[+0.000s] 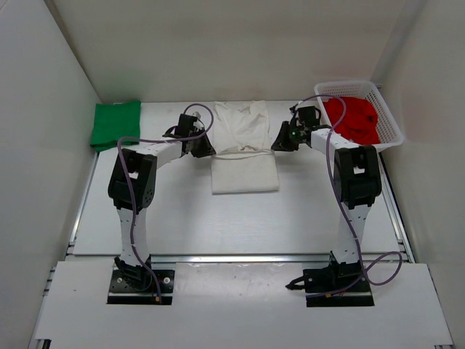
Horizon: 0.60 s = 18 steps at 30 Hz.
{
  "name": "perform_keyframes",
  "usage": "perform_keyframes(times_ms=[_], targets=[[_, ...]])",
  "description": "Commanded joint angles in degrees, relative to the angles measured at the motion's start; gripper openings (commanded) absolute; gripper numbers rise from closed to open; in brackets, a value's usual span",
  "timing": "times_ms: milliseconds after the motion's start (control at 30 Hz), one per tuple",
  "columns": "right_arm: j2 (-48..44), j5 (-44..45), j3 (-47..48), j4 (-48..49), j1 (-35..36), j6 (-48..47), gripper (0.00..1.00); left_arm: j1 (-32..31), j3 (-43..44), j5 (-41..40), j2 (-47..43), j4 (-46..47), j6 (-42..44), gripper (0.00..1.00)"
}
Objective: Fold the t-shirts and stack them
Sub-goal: Grab the bottom of the folded rectangular tshirt with both arms, then fold the folded rectangular tshirt in 1/3 of the way
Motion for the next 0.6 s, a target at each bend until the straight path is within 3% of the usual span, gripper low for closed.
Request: perform_keyframes(times_ms=[0,33,133,200,267,333,400,567], targets=[[-1.66,-0.25,3.75,0.09,-0.07,-0.85,0.17,2.17,-0.35,1.94,-3.98,4.61,-2.21,0.3],[-2.8,1.32,3.76,-0.18,0.19,-1.03,0.26,2.7,-1.15,1.33,-6.0,5.15,-2.65,0.39],[-7.88,4.92,2.71,-0.1,0.54,-2.0,0.39,2.97,-4.75,0.88,-12.06,7.78,-2.57,0.41],[-11.15,8.51,-0.97,0.87,1.5,-2.96,0.43,1.92,-7.74,-1.04,-15.41,8.84,-2.91,0.37],[-13.7,10.12,-3.0,2.19,3.26,-3.93,0.31,-0.62,-11.08,-0.44,-18.49,11.03,-3.88,0.34],[-13.62,8.2,-2.84,1.93,6.41,-4.9,0.02,-4.74,-16.43,-0.17,-20.34,14.01,-4.84,0.33],[-10.13,5.31,-2.83,1.66,12.18,-4.38,0.0,-9.56,-25.36,0.7,-20.52,20.92,-8.25,0.31],[-3.97,6.34,0.68,-0.7,16.27,-4.99,0.0,-10.83,-28.4,0.62,-17.45,23.43,-9.94,0.29]])
